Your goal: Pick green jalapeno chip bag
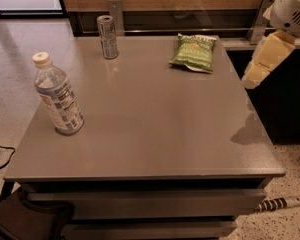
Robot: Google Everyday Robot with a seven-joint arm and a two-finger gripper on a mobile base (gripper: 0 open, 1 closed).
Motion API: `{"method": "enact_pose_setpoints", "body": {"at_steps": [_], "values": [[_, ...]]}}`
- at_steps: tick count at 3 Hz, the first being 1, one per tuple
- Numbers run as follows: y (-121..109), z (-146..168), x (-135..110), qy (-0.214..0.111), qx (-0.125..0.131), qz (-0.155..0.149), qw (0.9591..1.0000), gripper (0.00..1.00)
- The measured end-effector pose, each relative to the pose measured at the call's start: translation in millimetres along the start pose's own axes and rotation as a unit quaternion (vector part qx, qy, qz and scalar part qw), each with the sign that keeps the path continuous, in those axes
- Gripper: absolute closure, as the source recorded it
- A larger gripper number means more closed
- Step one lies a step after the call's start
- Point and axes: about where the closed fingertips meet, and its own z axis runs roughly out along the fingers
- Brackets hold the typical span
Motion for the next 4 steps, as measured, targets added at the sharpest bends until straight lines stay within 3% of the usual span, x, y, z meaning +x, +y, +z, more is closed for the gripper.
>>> {"method": "enact_pose_setpoints", "body": {"at_steps": [1,2,3,4], "values": [[-48,21,-22,-0.03,0.057,0.077,0.995,0.0],[-100,55,-56,-0.079,0.111,0.16,0.9777,0.0],[-126,87,-72,-0.122,0.115,0.208,0.9638,0.0],[-127,92,-73,-0.122,0.111,0.211,0.9634,0.0]]}}
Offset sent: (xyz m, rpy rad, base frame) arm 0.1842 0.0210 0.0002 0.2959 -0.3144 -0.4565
